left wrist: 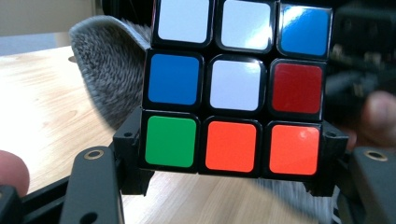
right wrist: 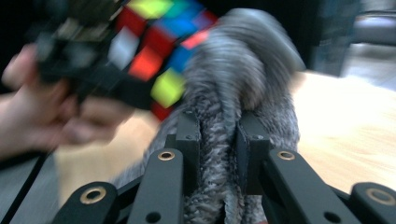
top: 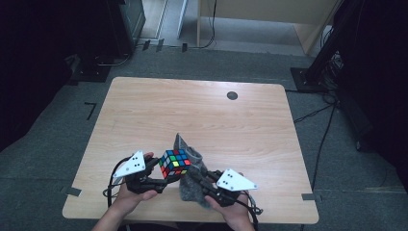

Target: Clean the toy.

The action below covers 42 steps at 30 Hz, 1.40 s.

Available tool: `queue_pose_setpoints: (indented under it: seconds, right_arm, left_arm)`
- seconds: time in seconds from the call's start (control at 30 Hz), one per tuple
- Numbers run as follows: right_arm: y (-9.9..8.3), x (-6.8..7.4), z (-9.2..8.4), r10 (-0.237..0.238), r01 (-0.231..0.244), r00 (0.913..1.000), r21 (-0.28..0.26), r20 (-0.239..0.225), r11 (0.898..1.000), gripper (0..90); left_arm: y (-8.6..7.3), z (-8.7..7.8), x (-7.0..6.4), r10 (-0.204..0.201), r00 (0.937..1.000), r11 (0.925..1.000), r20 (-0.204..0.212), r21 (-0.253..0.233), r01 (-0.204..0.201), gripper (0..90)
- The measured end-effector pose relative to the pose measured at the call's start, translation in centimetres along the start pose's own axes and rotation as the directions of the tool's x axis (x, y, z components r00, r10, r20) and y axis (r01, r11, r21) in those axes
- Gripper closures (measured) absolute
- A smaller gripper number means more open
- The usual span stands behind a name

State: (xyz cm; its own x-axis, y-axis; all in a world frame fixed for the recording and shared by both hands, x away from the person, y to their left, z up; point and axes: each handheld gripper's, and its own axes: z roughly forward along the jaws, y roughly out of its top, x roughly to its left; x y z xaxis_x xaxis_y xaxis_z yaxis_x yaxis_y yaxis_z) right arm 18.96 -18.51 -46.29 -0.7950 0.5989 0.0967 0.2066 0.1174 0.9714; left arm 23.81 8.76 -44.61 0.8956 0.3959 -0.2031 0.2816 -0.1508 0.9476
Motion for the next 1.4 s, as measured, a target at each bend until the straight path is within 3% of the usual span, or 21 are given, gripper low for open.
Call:
queue_pose_setpoints:
  seconds: [0.1,0.17,0.23,0.37,0.43,0.5,0.6,0.67,0.7,0.73,0.77,0.87,0.93,1.0,1.03,1.1,1.13,1.23,1.27,1.3,1.4]
  right_arm:
    - [-1.2,0.9,1.4,-0.043,0.051,0.9963,0.108,-0.074,0.993,75.5]
    - [-1.7,1.2,2.1,-0.013,0.026,0.9955,0.136,-0.094,0.990,75.7]
    - [-1.8,1.7,2.7,0.010,0.008,0.9922,0.143,-0.124,0.990,75.8]
    - [-1.0,3.2,3.1,0.000,0.017,0.9872,0.103,-0.160,0.995,75.8]
    - [-0.6,2.9,2.9,0.046,-0.035,0.9893,0.082,-0.138,0.996,76.1]
    - [-0.8,1.7,2.5,0.127,-0.121,0.9873,0.068,-0.095,0.990,76.4]
    - [-1.7,-0.7,1.5,0.273,-0.273,0.9619,0.034,-0.008,0.961,76.6]
    - [-2.2,-2.2,0.7,0.362,-0.362,0.9297,-0.005,0.068,0.932,76.5]
    - [-2.4,-2.8,0.3,0.386,-0.387,0.9179,-0.011,0.092,0.922,76.5]
    - [-2.4,-3.1,0.2,0.388,-0.389,0.9163,-0.005,0.099,0.921,76.4]
    - [-2.4,-2.9,0.2,0.377,-0.379,0.9213,0.010,0.097,0.925,76.4]
    - [-2.0,-0.8,1.5,0.285,-0.286,0.9583,0.080,0.022,0.955,75.9]
    - [-1.6,1.0,2.6,0.249,-0.242,0.9674,0.110,-0.047,0.964,75.7]
    - [-1.4,1.8,3.1,0.276,-0.265,0.9552,0.108,-0.107,0.958,75.7]
    - [-1.3,1.8,3.0,0.296,-0.285,0.9487,0.101,-0.111,0.953,75.8]
    - [-1.4,0.8,2.5,0.366,-0.361,0.9250,0.071,-0.101,0.930,75.9]
    - [-1.6,0.0,2.1,0.398,-0.394,0.9128,0.061,-0.091,0.917,76.0]
    - [-2.4,-1.9,0.9,0.468,-0.468,0.8836,-0.004,0.002,0.884,76.5]
    - [-2.6,-2.4,0.7,0.479,-0.479,0.8777,-0.014,0.023,0.878,76.4]
    - [-2.6,-2.6,0.6,0.469,-0.469,0.8822,-0.006,0.038,0.883,76.4]
    - [-2.5,-1.4,1.4,0.401,-0.402,0.9157,0.056,0.019,0.914,76.0]
  left_arm:
    - [0.2,-0.4,0.1,-0.010,0.9998,0.9998,-0.020,-0.020,0.010,33.5]
    - [0.4,-0.6,0.1,-0.014,0.9995,0.9992,-0.029,-0.039,0.013,33.6]
    - [0.4,-0.4,-0.1,-0.015,0.9994,0.9989,-0.030,-0.044,0.014,33.5]
    - [0.0,0.5,-0.7,0.026,0.9985,0.9996,-0.048,0.007,-0.026,33.6]
    - [0.0,0.4,-0.6,0.017,0.9990,0.9998,-0.042,-0.003,-0.017,33.6]
    - [0.1,0.2,-0.4,0.015,0.9983,0.9998,-0.057,-0.012,-0.016,33.6]
    - [0.2,-0.4,-0.1,0.008,0.9974,0.9997,-0.071,-0.024,-0.010,33.6]
    - [0.3,-0.6,0.0,0.002,0.9968,0.9994,-0.080,-0.033,-0.005,33.6]
    - [0.3,-0.6,0.1,-0.004,0.9970,0.9992,-0.078,-0.040,0.001,33.7]
    - [0.3,-0.6,0.1,-0.014,0.9973,0.9989,-0.072,-0.046,0.010,33.7]
    - [0.3,-0.5,0.0,-0.016,0.9976,0.9987,-0.068,-0.049,0.013,33.6]
    - [0.1,0.2,-0.5,0.013,0.9980,0.9997,-0.062,-0.022,-0.014,33.6]
    - [-0.1,0.7,-0.9,0.040,0.9971,0.9992,-0.064,0.005,-0.040,33.6]
    - [-0.2,0.8,-1.0,0.060,0.9960,0.9980,-0.066,0.021,-0.059,33.6]
    - [-0.2,0.7,-1.0,0.059,0.9963,0.9982,-0.062,0.017,-0.058,33.7]
    - [-0.1,0.4,-0.8,0.049,0.9964,0.9988,-0.070,0.001,-0.049,33.7]
    - [0.0,0.2,-0.6,0.037,0.9968,0.9992,-0.071,-0.014,-0.038,33.8]
    - [0.2,-0.2,-0.4,0.034,0.9959,0.9992,-0.084,-0.020,-0.036,33.9]
    - [0.2,-0.3,-0.3,0.028,0.9961,0.9993,-0.084,-0.023,-0.030,33.9]
    - [0.2,-0.3,-0.2,0.024,0.9963,0.9993,-0.082,-0.027,-0.026,33.9]
    - [0.1,0.1,-0.4,0.020,0.9973,0.9994,-0.071,-0.025,-0.021,33.9]
